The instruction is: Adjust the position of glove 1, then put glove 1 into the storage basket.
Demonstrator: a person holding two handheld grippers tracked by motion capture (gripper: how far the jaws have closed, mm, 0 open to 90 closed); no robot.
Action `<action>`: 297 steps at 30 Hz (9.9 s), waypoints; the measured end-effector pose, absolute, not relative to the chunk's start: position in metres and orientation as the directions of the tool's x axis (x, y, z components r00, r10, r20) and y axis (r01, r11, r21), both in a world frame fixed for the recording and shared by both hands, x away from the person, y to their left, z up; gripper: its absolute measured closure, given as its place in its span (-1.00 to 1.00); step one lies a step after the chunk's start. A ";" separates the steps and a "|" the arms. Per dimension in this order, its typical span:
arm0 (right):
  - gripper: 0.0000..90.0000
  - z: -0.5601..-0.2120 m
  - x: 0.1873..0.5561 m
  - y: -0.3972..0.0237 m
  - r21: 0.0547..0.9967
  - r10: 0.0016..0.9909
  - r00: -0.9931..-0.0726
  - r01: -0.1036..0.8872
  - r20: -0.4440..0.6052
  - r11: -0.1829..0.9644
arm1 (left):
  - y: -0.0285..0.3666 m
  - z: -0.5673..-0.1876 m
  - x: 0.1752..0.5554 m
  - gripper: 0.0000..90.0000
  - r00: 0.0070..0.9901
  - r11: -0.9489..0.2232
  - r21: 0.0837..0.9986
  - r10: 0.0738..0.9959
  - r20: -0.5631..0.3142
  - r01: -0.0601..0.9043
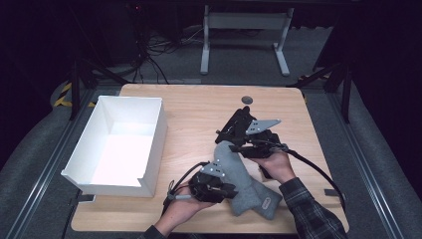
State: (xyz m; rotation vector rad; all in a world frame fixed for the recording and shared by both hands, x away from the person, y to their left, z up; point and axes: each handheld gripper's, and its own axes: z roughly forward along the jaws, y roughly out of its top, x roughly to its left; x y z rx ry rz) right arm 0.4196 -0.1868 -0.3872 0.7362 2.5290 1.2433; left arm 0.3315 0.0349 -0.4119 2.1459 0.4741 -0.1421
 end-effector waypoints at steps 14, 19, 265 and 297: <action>0.20 -0.393 0.364 -0.224 0.776 0.542 -0.837 0.392 0.078 0.495 | 0.050 -0.396 0.391 0.09 0.831 -0.437 0.790 0.534 -0.157 0.430; 0.09 -0.397 0.342 -0.234 0.763 0.542 -0.834 0.414 0.101 0.496 | 0.046 -0.396 0.410 0.00 0.810 -0.415 0.797 0.567 -0.151 0.439; -0.85 -0.470 0.327 -0.356 0.724 0.841 -0.541 0.570 -0.025 0.388 | 0.020 -0.422 0.385 0.45 0.873 -0.698 0.525 0.379 -0.306 0.487; -0.85 -0.470 0.327 -0.356 0.724 0.841 -0.541 0.570 -0.025 0.388 | 0.085 -0.273 0.393 0.44 0.852 -0.612 0.625 0.491 -0.179 0.484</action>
